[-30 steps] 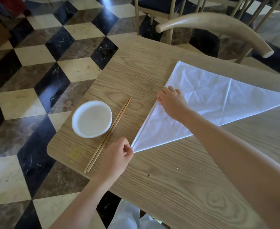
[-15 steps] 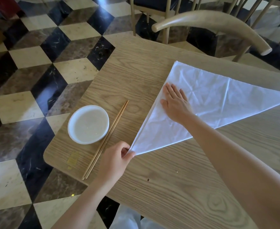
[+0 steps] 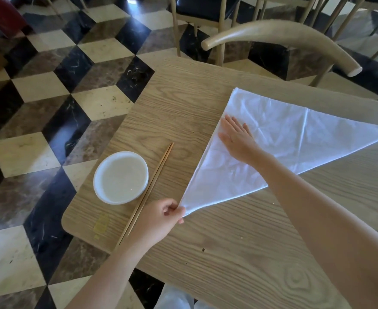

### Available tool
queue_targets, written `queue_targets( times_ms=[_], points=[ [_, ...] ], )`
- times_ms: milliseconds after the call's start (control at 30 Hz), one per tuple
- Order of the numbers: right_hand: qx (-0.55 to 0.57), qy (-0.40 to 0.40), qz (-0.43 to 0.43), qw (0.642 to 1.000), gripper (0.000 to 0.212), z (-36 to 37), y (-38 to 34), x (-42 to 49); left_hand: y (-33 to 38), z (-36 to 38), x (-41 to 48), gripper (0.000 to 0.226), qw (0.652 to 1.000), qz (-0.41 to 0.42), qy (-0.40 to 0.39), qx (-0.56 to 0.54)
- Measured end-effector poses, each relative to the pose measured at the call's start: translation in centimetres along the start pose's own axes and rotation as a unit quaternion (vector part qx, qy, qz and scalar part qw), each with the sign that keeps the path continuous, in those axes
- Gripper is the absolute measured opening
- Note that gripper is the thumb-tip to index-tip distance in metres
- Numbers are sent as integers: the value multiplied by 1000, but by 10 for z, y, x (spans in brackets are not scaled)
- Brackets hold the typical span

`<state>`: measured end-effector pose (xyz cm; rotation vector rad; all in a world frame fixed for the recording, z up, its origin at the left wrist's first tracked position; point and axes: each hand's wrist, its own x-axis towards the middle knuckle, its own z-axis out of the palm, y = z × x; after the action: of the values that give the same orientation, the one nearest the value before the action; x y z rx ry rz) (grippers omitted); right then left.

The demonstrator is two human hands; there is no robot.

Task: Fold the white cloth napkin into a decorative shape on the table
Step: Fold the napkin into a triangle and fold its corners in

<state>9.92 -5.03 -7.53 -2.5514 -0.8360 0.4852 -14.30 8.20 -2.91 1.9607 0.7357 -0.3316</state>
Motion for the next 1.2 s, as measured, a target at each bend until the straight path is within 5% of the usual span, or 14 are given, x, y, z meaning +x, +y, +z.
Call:
queue_targets(
  times_ms=[133, 267, 433, 800, 1000, 1067, 1200],
  points=[
    [110, 10, -46, 993, 37, -17, 1, -56, 51, -10, 1, 16, 969, -56, -27, -241],
    [108, 58, -69, 990, 46, -21, 16, -106, 114, -11, 42, 21, 953, -38, -9, -301],
    [66, 170, 18, 983, 29, -25, 38, -117, 183, 0, 119, 25, 973, 0, 60, -222],
    [157, 233, 275, 919, 9, -22, 43, -104, 213, 41, 237, 17, 987, -36, 48, -151],
    [81, 265, 301, 912, 8, -17, 42, -95, 205, 59, 246, 14, 995, 70, 54, -44],
    [36, 257, 308, 915, 9, -15, 41, -94, 192, 65, 251, 31, 992, 110, 55, -4],
    [7, 240, 319, 917, 5, -14, 38, -94, 174, 71, 258, 33, 975, 172, 116, 77]
  ],
)
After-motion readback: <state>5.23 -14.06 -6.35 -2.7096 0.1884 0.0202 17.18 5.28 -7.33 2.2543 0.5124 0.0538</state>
